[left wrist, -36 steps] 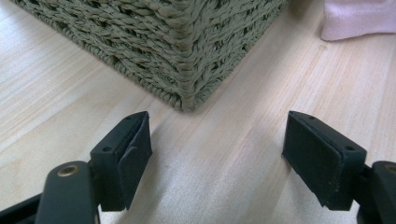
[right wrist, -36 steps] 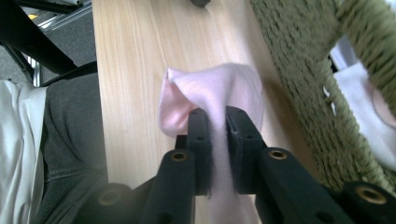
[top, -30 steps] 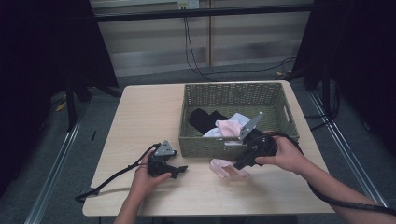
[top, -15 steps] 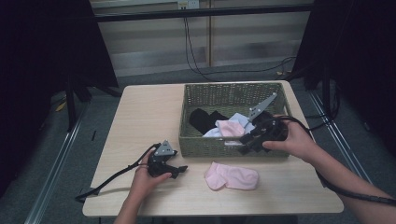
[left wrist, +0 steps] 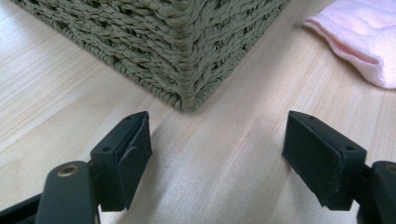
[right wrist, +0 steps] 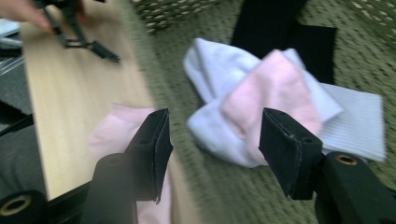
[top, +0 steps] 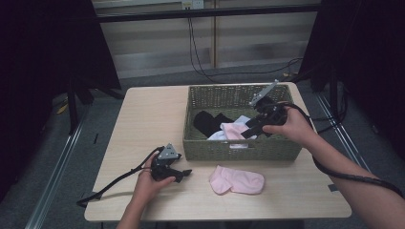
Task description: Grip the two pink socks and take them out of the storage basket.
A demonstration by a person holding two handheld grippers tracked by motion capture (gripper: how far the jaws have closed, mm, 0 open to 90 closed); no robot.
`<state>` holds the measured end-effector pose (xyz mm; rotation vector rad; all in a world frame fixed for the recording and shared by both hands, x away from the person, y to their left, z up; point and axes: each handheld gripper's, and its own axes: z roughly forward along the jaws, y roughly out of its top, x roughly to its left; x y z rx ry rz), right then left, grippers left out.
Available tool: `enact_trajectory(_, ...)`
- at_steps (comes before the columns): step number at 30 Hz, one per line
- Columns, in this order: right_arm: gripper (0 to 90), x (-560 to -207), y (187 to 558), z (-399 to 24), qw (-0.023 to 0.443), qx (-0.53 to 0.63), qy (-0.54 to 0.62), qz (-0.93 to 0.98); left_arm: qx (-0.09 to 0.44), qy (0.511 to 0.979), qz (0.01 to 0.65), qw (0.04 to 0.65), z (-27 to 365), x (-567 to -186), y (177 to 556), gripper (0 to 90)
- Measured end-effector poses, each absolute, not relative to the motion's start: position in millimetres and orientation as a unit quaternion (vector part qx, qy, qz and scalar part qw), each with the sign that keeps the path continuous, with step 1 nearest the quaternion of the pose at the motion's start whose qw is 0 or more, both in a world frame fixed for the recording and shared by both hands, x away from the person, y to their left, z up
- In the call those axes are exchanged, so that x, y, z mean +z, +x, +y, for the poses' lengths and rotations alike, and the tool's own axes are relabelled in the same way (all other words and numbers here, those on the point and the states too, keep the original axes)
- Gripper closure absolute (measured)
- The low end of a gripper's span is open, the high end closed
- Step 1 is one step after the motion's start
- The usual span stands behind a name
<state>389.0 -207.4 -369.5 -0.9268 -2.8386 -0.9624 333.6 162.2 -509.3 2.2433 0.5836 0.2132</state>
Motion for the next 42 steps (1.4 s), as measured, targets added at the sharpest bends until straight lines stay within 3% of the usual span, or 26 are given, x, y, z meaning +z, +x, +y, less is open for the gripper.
enact_trajectory(18,46.2,-414.3,428.7,-198.9,-0.020,-0.271,-0.327,-0.905,0.084,0.885,0.229,0.396,162.3,-509.3,333.7,23.2)
enact_trajectory(30,59.9,-440.3,438.8,-177.7,-0.006,-0.233,-0.312,-0.921,0.083,0.887,0.227,0.394,163.0,-509.1,334.1,23.1)
enact_trajectory(35,78.3,-445.4,438.8,-176.8,0.005,-0.208,-0.322,-0.924,0.083,0.887,0.226,0.394,163.0,-509.1,334.1,23.1)
enact_trajectory(42,81.2,-433.3,436.7,-186.8,0.018,-0.233,-0.343,-0.910,0.083,0.887,0.226,0.394,163.1,-509.1,334.1,23.1)
